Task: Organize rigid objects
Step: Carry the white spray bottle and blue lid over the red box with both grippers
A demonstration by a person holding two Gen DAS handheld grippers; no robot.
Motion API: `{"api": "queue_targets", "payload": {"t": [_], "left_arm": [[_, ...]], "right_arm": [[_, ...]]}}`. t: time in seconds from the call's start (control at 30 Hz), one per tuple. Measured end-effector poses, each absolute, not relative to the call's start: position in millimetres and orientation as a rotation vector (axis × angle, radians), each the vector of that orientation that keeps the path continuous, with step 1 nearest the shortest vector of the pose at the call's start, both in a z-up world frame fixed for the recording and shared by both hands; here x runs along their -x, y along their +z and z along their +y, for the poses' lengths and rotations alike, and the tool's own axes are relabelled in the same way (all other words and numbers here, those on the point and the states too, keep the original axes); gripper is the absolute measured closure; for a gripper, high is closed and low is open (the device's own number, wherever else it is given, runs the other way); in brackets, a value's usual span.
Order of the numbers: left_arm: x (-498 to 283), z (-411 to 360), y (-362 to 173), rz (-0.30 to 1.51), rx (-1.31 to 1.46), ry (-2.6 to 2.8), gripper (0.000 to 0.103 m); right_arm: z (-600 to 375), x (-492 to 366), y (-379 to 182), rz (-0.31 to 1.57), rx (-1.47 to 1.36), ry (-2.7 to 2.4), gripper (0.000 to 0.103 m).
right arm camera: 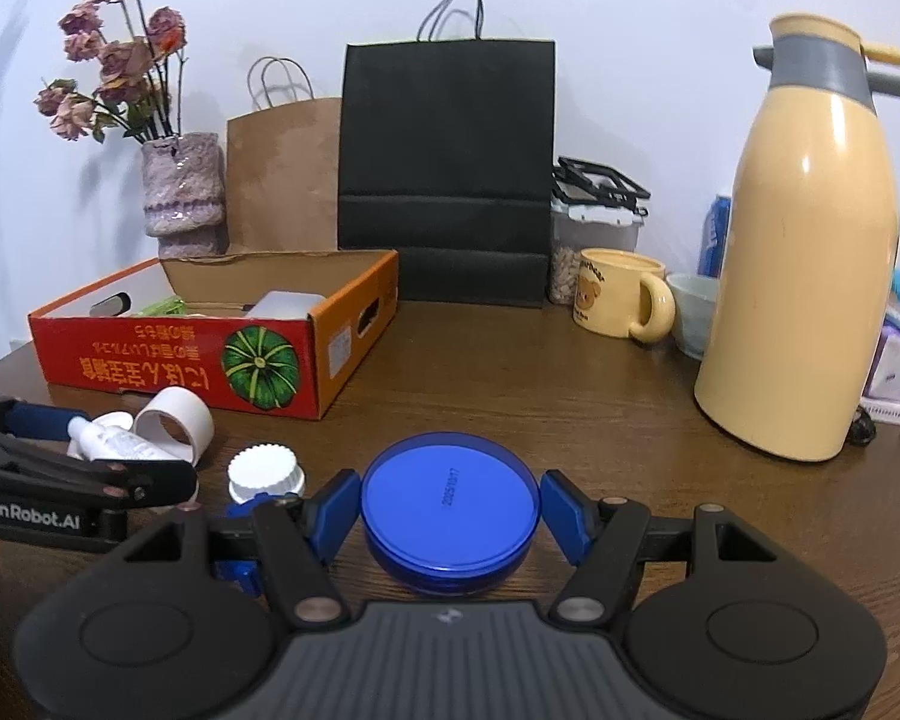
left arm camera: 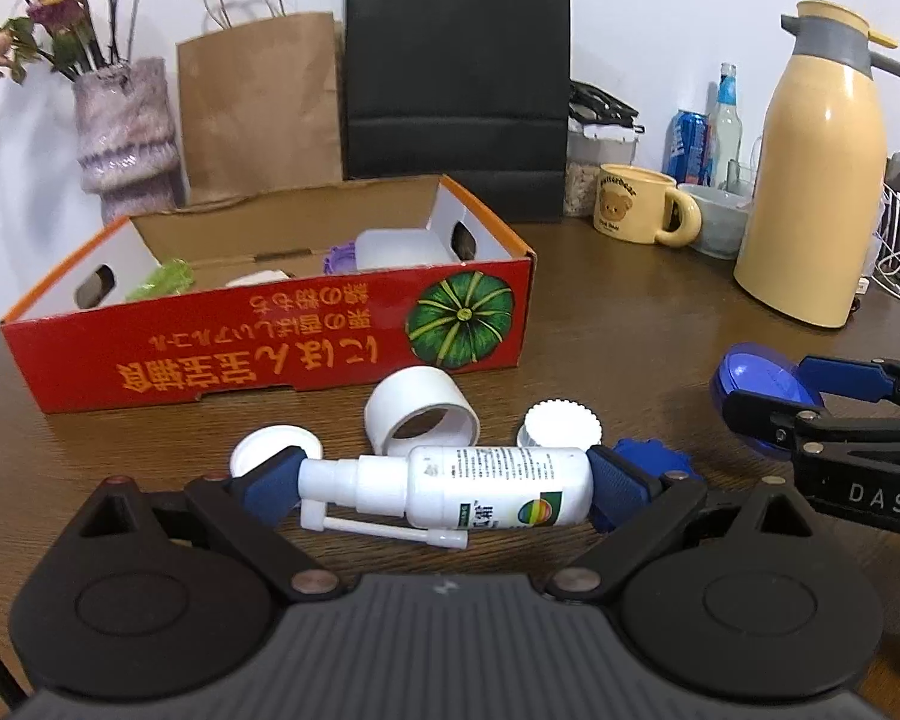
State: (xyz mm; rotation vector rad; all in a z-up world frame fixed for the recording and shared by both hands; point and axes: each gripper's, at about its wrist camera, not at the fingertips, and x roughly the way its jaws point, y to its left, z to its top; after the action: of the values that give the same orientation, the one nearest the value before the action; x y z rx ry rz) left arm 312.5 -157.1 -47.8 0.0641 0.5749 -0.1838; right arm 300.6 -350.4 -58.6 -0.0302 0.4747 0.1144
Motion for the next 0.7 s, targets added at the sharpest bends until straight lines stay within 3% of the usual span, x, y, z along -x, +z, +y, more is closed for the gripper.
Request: {"api": "queue_targets", "payload": {"t": [0.7], "left_arm": [[-269,-116,-22,0.473,-0.018,-0.090,0.004]], "right_arm": [[-310,-274,-42,0.379,0.058,0.155,0.038]]}}
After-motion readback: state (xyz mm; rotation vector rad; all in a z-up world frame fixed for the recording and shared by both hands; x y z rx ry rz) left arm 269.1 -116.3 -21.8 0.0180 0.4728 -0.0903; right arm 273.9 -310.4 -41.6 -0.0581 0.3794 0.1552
